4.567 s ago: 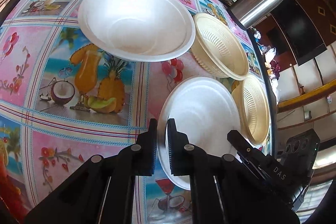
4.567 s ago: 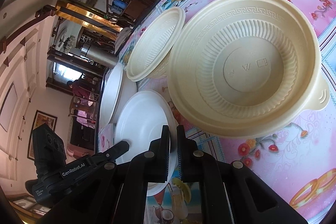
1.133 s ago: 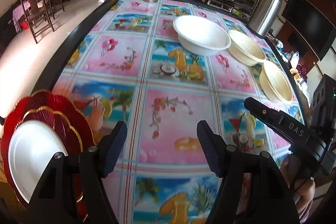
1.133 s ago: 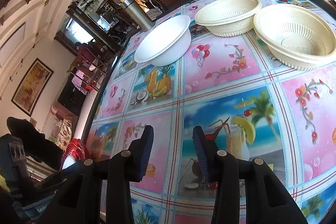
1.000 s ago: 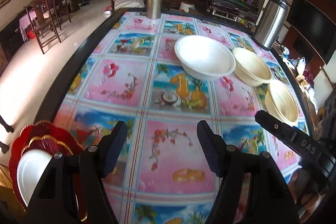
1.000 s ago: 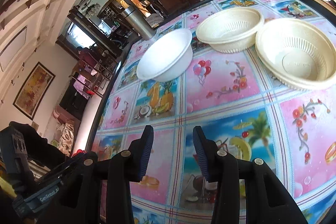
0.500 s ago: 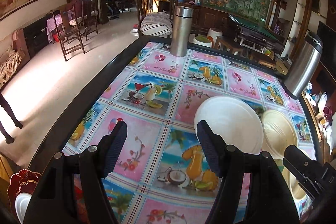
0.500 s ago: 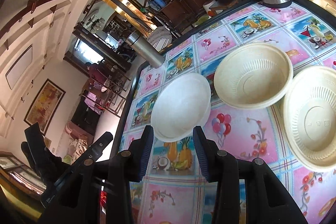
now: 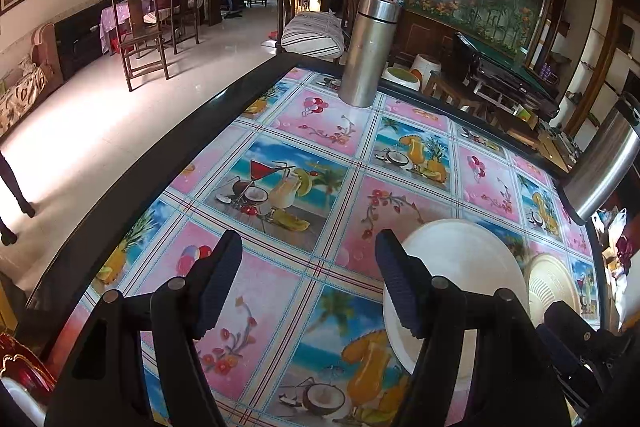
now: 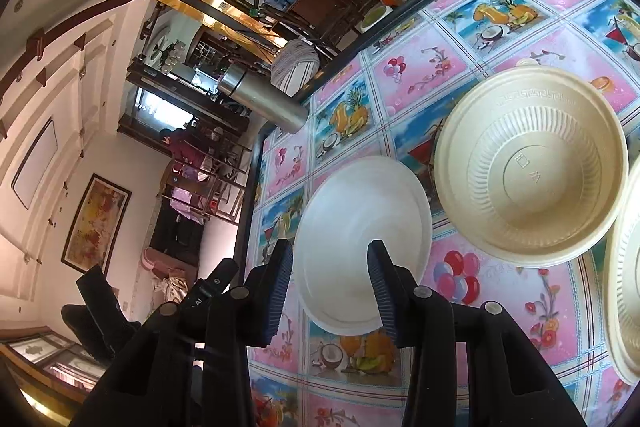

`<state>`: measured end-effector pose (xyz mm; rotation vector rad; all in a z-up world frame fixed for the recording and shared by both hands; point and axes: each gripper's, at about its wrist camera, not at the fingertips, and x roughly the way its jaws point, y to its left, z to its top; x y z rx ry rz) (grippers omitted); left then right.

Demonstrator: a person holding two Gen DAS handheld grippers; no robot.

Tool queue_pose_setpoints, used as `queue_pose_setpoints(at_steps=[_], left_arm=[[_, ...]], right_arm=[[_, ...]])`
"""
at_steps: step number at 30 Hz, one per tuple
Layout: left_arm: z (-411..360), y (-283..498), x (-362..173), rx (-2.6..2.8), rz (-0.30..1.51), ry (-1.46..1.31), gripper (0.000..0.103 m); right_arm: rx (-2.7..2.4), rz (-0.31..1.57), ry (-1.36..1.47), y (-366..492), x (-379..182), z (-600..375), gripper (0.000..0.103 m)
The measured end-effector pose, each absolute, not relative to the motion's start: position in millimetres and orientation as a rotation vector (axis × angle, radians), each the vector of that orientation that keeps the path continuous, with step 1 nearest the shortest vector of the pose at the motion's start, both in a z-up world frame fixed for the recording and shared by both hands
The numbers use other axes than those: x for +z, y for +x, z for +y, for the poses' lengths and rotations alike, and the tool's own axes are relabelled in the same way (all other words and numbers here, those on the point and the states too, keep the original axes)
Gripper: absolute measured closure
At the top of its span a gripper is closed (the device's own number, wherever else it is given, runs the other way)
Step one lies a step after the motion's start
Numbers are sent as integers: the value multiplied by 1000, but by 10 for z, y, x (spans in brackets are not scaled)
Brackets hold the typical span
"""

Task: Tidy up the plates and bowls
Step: 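Move the left tool to the white plate at the table edge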

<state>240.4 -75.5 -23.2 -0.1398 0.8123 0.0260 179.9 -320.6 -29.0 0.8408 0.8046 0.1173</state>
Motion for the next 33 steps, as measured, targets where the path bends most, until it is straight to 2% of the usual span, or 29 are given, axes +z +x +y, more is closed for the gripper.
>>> queue_pose_setpoints(at_steps=[33], left_arm=[[-918, 2420, -357, -5, 834, -84, 34]], right_arm=[[71, 840, 862, 1848, -489, -3295, 61]])
